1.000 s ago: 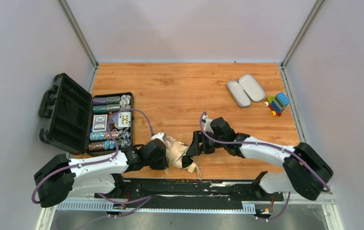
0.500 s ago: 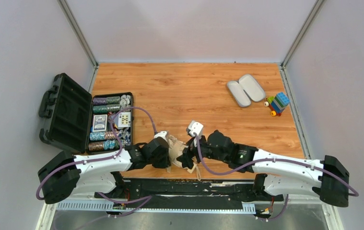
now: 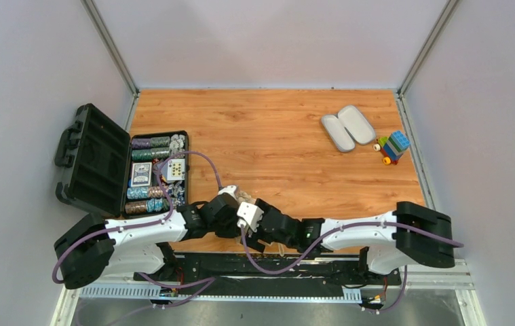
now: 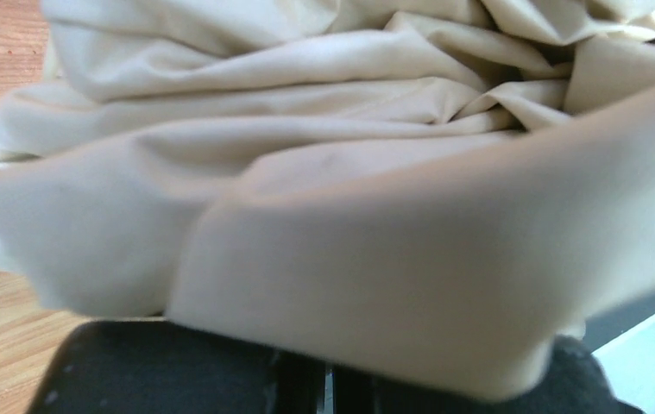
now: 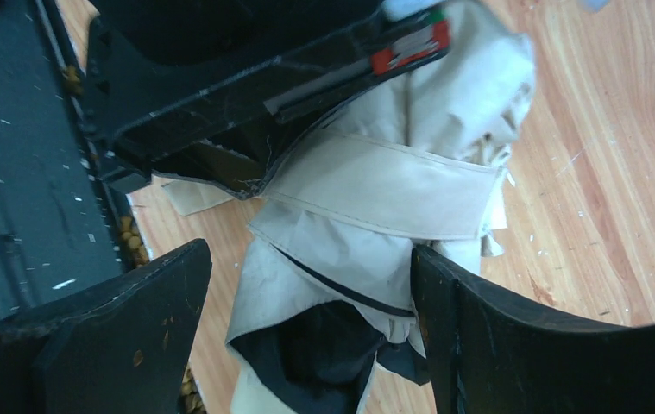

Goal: Put away the umbrella

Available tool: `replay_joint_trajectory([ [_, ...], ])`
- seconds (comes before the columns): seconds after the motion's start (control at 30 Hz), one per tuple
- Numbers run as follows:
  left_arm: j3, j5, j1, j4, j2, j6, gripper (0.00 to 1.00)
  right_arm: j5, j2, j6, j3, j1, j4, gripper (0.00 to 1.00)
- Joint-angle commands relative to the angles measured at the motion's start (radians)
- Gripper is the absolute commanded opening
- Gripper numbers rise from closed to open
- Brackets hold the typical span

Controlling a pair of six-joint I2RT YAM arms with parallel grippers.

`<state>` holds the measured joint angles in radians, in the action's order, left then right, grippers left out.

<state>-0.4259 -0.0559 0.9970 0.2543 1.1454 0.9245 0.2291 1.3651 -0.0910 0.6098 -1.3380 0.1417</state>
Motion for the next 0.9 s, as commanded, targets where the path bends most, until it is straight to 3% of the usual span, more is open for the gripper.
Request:
replay_joint_trajectory([
  [0.0, 0.035, -0.058, -0.015, 0.117, 0.026, -0.046, 0.0, 0.063, 0.118, -0.066, -0.027, -0.014, 0.127, 0.86],
  [0.3, 0.05, -0.048, -0.029, 0.124, 0.016, -0.046, 0.0, 0.216, 0.322, -0.027, -0.059, -0.034, 0.232, 0.79],
  [0.43, 0.046, -0.043, -0.034, 0.138, 0.01, -0.046, 0.0, 0.262, 0.351, 0.025, -0.081, -0.031, 0.265, 0.56],
  [0.53, 0.031, -0.044, -0.045, 0.2, -0.016, -0.063, 0.0, 0.244, 0.328, 0.076, -0.09, -0.011, 0.247, 0.24],
  [0.6, 0.015, -0.052, -0.053, 0.266, -0.069, -0.078, 0.0, 0.186, 0.286, 0.133, -0.096, 0.027, 0.224, 0.04],
  [0.63, 0.006, -0.054, -0.054, 0.299, -0.101, -0.08, 0.0, 0.133, 0.259, 0.16, -0.093, 0.053, 0.21, 0.0],
  [0.77, -0.006, 0.013, -0.053, 0.347, -0.251, -0.083, 0.0, -0.296, 0.147, 0.292, -0.077, 0.198, 0.209, 0.0],
  [0.87, 0.001, 0.09, -0.052, 0.31, -0.334, -0.063, 0.0, -0.573, 0.123, 0.484, -0.037, 0.354, 0.199, 0.0],
])
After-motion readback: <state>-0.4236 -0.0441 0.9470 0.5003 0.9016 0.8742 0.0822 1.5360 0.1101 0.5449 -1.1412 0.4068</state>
